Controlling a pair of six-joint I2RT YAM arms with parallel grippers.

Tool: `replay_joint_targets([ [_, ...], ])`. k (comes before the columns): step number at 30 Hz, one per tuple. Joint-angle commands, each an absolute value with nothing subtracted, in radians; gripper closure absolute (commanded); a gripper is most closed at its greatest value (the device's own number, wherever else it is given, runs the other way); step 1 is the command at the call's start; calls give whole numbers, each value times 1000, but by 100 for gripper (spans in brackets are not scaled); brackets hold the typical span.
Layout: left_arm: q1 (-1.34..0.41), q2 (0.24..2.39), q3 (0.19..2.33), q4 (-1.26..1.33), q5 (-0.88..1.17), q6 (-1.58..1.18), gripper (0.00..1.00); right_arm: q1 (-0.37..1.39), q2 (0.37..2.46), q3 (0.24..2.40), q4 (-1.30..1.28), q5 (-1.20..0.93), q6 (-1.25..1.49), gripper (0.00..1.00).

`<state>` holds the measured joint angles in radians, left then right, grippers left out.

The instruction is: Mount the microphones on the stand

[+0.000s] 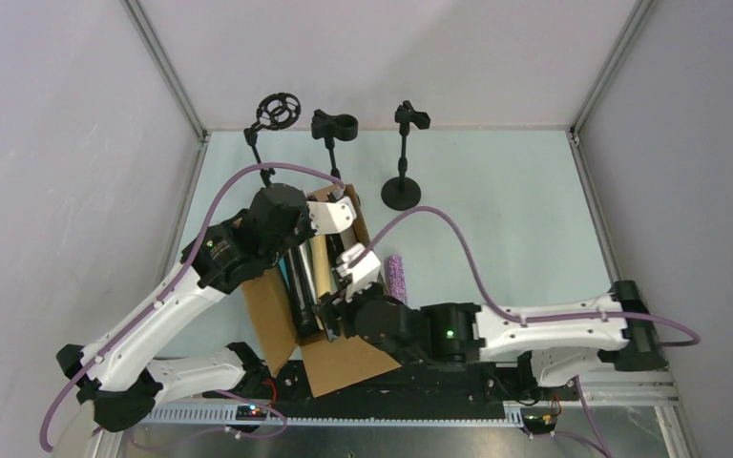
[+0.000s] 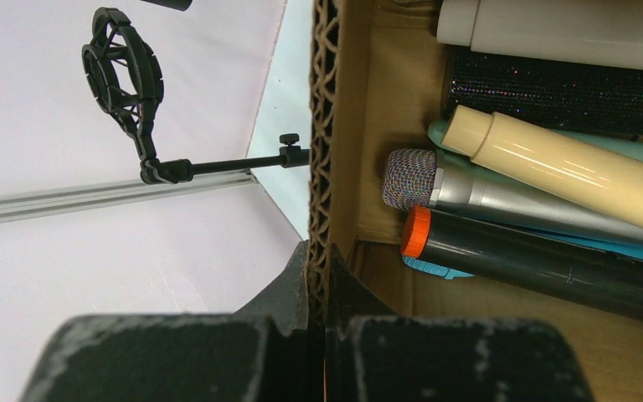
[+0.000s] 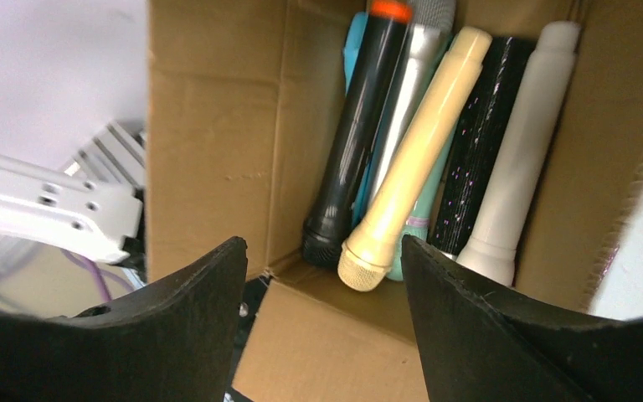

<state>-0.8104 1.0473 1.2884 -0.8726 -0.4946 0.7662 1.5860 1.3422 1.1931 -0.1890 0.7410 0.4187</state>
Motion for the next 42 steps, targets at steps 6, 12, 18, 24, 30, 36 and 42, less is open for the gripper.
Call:
replay_joint_targets([
  [6, -816, 1030, 1327, -810, -531, 768, 100, 1431, 1548, 1210, -97, 578, 489, 29],
  [12, -817, 1023, 1326, -810, -533, 771, 100, 1386, 1639, 1209, -37, 554, 524, 31],
  [18, -817, 1020, 1327, -808, -532, 772, 100, 1349, 1693, 1209, -34, 523, 555, 33],
  [24, -817, 1020, 1331, -809, -526, 770, 100, 1345, 1754, 1209, -44, 536, 562, 36],
  [30, -816, 1022, 1336, -809, -525, 769, 100, 1349, 1795, 1209, -39, 555, 564, 44],
  [36, -817, 1018, 1334, -810, -525, 767, 100, 1353, 1815, 1209, -63, 581, 567, 52],
  [42, -817, 1019, 1337, -810, -523, 766, 100, 1358, 1811, 1209, -59, 577, 550, 58],
])
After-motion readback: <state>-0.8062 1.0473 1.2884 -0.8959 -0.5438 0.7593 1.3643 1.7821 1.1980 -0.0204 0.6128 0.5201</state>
